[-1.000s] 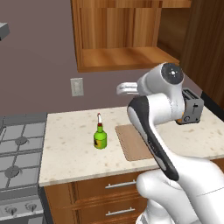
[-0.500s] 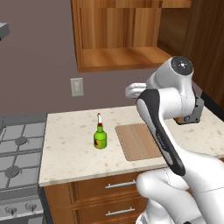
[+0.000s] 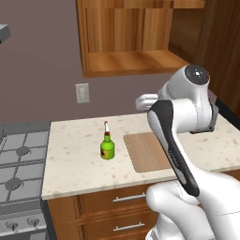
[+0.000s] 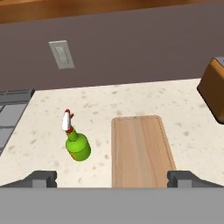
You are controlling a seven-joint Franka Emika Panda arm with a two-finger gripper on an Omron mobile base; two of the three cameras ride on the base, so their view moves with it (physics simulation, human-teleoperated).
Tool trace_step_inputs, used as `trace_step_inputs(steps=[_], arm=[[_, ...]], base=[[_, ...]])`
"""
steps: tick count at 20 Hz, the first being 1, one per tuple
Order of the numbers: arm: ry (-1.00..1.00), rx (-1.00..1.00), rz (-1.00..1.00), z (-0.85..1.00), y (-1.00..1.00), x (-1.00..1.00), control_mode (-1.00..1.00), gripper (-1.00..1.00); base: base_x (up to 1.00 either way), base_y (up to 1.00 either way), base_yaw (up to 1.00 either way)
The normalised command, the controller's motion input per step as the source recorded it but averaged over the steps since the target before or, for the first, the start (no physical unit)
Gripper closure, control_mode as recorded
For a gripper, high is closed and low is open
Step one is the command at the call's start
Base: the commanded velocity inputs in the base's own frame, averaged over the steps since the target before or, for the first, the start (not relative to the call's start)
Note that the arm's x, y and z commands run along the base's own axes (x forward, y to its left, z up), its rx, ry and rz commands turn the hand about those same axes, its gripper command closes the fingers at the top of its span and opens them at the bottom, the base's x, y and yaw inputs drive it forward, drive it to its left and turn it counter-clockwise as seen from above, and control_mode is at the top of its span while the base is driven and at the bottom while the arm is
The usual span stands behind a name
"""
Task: Grab the spray bottle from the cabinet, then place it next to the cutting board for sanitizing. Then grab the dish brush from the countertop next to the sink and place it next to the cutting board.
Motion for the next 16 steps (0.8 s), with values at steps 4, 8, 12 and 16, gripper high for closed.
trace_step_inputs(steps=[4, 8, 12, 16], arm=[[0.02, 0.00, 0.00, -0.18, -0.04, -0.41, -1.00, -1.00], [0.03, 0.00, 0.00, -0.29, -0.10, -0.62, -1.00, -1.00], [0.05, 0.00, 0.00, -0.27, -0.05, -0.58, -1.00, -1.00], [0.01, 0.00, 0.00, -0.01, -0.01, -0.21, -1.00, -1.00]], base=[[0.00, 0.00, 0.00], [0.00, 0.00, 0.00], [0.00, 0.00, 0.00], [0.00, 0.00, 0.00]])
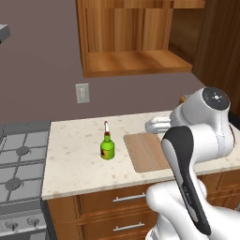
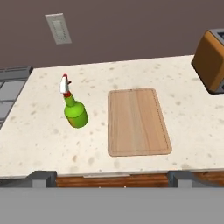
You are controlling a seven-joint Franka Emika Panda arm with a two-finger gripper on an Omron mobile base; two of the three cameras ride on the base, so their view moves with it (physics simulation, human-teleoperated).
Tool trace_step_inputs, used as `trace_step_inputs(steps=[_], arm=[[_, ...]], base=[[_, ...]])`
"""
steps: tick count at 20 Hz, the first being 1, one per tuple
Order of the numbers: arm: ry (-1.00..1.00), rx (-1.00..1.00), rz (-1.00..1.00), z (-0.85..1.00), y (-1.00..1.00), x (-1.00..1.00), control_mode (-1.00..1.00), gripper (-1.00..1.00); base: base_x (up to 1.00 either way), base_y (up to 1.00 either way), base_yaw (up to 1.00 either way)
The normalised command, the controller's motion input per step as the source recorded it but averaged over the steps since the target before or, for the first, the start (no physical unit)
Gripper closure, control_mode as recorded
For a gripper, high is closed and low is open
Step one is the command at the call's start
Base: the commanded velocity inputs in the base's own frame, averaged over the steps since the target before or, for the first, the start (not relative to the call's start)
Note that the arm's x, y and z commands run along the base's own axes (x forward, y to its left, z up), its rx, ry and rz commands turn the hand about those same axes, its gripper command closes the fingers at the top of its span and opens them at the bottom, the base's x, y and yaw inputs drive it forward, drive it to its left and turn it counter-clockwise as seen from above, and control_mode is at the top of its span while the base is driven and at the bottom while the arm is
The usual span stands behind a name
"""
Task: Grab the spray bottle from the cabinet, then place it next to the cutting board for sanitizing. Then grab the dish brush from the countertop next to the sink and place it next to the cutting board.
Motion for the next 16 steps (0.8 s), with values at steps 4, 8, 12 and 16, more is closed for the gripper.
trace_step_inputs(steps=[4, 8, 12, 16], arm=[[0.00, 0.00, 0.00, 0.00, -0.03, -0.19, -1.00, -1.00], [0.00, 0.00, 0.00, 0.00, -0.02, -0.06, 1.00, -1.00], [0.00, 0.00, 0.00, 0.00, 0.00, 0.00, 1.00, -1.00], [0.00, 0.00, 0.00, 0.00, 0.00, 0.00, 1.00, -1.00]], base=[[0.00, 0.00, 0.00], [-0.29, 0.00, 0.00], [-0.56, 0.00, 0.00], [-0.69, 0.00, 0.00]])
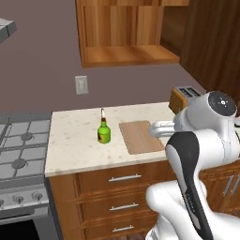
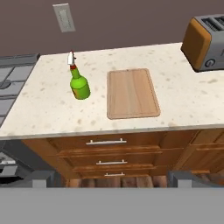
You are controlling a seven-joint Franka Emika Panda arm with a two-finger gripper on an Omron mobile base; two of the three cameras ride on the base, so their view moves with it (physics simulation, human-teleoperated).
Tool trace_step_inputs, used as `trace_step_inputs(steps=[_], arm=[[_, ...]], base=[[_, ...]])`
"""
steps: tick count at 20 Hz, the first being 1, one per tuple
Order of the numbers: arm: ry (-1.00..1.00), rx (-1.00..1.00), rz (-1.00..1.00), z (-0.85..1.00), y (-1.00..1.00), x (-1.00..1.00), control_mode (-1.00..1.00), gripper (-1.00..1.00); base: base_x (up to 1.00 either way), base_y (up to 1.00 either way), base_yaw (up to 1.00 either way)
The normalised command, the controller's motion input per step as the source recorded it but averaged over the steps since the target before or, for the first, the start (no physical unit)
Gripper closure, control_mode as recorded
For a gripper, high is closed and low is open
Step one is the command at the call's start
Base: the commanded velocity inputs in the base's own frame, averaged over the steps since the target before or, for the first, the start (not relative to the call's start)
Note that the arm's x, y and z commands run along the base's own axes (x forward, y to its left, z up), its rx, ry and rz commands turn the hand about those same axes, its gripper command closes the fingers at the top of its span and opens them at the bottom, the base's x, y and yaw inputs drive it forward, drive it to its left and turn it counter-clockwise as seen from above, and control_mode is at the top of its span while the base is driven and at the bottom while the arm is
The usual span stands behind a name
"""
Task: Grab the spray bottle from the cabinet, then place it next to the cutting board for sanitizing. Then grab the dish brush from the countertop next to the sink and place it next to the cutting board.
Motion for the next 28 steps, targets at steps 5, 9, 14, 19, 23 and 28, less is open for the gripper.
trace_step_inputs(steps=[5, 9, 14, 19, 23, 28], arm=[[0.00, 0.00, 0.00, 0.00, 0.00, 0.00, 1.00, -1.00], [0.00, 0.00, 0.00, 0.00, 0.00, 0.00, 1.00, -1.00], [0.00, 0.00, 0.00, 0.00, 0.00, 0.00, 1.00, -1.00], [0.00, 0.00, 0.00, 0.00, 0.00, 0.00, 1.00, -1.00], [0.00, 0.00, 0.00, 0.00, 0.00, 0.00, 1.00, -1.00], [0.00, 0.00, 0.00, 0.00, 0.00, 0.00, 1.00, -1.00]], base=[[-0.81, -0.02, 0.00], [-0.91, 0.00, 0.00], [-0.46, 0.19, 0.04], [-0.10, 0.14, 0.37], [0.00, 0.00, 0.46], [0.00, 0.03, 0.51]])
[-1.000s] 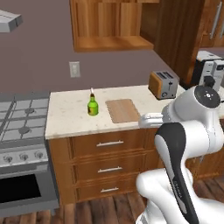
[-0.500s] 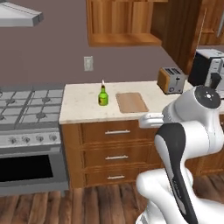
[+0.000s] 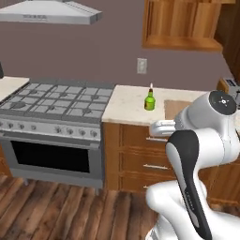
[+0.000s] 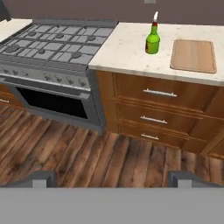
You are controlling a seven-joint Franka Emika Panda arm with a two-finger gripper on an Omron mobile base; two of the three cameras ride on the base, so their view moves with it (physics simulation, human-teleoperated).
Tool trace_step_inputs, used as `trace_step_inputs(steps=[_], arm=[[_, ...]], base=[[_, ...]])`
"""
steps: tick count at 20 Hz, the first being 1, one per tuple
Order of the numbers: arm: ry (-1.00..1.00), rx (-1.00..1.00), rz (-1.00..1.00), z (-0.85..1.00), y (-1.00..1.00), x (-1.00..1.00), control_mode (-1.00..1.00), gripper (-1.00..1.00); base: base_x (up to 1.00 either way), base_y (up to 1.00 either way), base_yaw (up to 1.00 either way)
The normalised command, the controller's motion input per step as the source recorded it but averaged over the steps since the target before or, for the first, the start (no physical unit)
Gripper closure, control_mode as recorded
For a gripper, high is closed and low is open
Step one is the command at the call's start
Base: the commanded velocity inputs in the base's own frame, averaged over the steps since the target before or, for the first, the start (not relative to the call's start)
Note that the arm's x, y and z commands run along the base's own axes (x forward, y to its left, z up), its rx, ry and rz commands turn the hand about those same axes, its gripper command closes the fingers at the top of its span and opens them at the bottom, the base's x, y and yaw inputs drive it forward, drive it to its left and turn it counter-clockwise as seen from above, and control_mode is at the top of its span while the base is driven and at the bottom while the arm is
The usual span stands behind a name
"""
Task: Grab the spray bottle from the cabinet, then place it next to the cutting board for sanitizing. Then grab the dish brush from the countertop next to the sink and place it next to the cutting board.
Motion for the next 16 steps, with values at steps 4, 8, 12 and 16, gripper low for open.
trace_step_inputs(steps=[4, 8, 12, 16], arm=[[0.00, 0.00, 0.00, 0.00, 0.00, 0.00, 1.00, -1.00], [0.00, 0.00, 0.00, 0.00, 0.00, 0.00, 1.00, -1.00], [0.00, 0.00, 0.00, 0.00, 0.00, 0.00, 1.00, -1.00], [0.00, 0.00, 0.00, 0.00, 0.00, 0.00, 1.00, -1.00]], base=[[0.00, 0.21, 0.53], [0.00, 0.03, 0.51], [0.00, 0.00, 0.55], [0.00, 0.01, 0.59]])
